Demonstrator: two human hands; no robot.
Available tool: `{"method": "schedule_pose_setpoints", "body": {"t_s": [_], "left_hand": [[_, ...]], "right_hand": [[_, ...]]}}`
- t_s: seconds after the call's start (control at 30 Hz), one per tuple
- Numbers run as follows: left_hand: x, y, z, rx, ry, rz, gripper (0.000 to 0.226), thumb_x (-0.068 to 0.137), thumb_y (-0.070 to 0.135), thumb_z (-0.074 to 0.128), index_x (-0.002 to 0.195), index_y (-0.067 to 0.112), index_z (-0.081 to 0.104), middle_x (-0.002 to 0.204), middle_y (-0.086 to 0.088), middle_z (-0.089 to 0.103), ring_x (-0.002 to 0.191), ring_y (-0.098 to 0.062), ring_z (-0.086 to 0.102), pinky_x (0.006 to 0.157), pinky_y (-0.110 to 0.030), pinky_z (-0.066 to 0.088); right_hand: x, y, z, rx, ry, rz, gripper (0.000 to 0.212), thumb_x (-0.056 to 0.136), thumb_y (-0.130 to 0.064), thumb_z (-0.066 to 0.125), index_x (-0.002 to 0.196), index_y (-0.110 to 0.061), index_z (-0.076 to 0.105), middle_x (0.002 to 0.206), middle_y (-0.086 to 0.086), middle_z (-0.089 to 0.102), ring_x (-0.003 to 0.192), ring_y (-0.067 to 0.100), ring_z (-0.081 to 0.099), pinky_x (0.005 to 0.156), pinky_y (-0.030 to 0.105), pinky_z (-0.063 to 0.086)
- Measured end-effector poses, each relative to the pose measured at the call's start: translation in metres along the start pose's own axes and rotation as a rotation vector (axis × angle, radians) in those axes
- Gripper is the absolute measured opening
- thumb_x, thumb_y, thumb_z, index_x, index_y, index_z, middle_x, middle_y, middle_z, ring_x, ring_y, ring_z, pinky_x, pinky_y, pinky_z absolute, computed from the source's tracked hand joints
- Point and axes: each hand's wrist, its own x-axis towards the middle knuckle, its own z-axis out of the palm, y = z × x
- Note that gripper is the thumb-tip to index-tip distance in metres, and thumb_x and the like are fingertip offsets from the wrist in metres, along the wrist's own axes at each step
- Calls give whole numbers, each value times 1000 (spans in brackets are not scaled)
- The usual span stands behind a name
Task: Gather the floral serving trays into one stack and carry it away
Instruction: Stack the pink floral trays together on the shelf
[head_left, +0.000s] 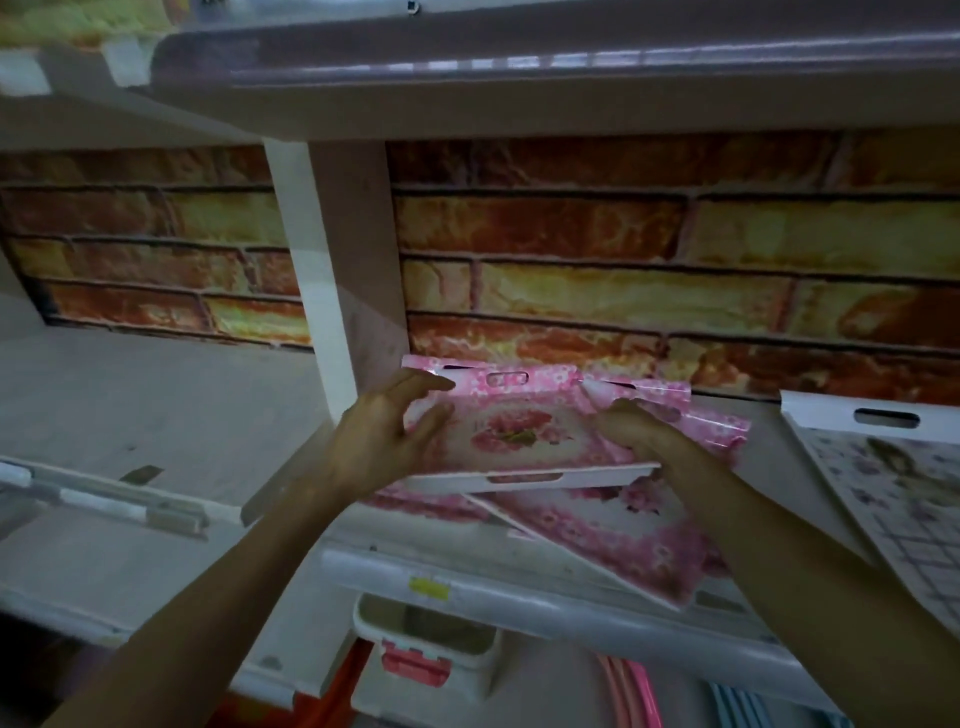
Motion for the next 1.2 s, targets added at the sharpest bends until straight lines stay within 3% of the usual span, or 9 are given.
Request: {"method": "schedule_pose_setpoints", "body": {"t_s": [0.1,0.23,0.3,0.37,0.53,0.67,0.8,1.03,1.2], "left_hand": [[18,-15,1,-98,20,-65,30,95,38,55,118,22,66,118,2,66,94,-7,62,78,-24,53],[36,-30,-4,-222,40,-138,29,95,33,57,117,18,68,113,7,66,90,-7,63,70,-10,47],[45,-37,-8,-287,52,-177,27,96,32,55,116,18,67,109,9,64,90,-8,61,65,-6,44],[53,-48,-9,-386,86,-252,23,96,33,55,113,21,66,104,6,65,89,-14,62,65,-14,46],[64,-64,-7,-766,34,-406,30,95,37,56,114,14,63,103,-6,71,90,-25,70,83,-43,58],[71,-57,-6,-1001,-149,-533,43,93,48,55,116,13,66,110,-8,73,97,-31,71,88,-48,56],[75,-48,-2,-1149,-218,-563,30,97,29,55,112,7,67,105,-15,74,92,-30,72,73,-34,61],[93,-48,29,-775,-255,-478,29,89,33,65,108,12,69,101,-8,74,93,-28,70,90,-45,55],[102,-19,62,-783,-281,-447,25,95,17,60,118,8,55,102,1,61,95,-19,58,75,-22,43]], "right_hand": [[3,0,-1,23,16,-23,15,96,-22,59,96,-7,60,53,-7,64,39,5,52,34,12,36],[-1,-6,-8,58,77,32,54,61,-61,78,64,-12,56,46,-1,51,56,18,43,64,27,40],[-11,-16,-11,164,162,-22,42,79,-43,73,64,-7,58,52,0,53,58,17,49,66,28,43],[-16,-23,-15,279,246,-93,32,94,-18,62,65,-6,57,63,7,56,61,17,52,69,31,42],[-24,-42,-15,379,451,-172,29,99,-16,54,118,6,60,134,28,55,114,37,58,76,32,38],[-28,-48,-11,405,515,-185,32,100,-19,53,117,8,60,125,26,60,114,42,58,75,39,44],[-31,-49,-2,439,508,-181,25,100,-22,53,78,-9,53,82,8,52,84,21,49,68,30,37],[-54,-42,-12,446,581,-200,26,100,-15,50,118,2,57,99,20,65,87,35,64,62,27,39],[-63,-13,-38,285,719,-127,21,97,-23,53,79,-14,49,66,4,50,52,13,44,49,26,34]]}}
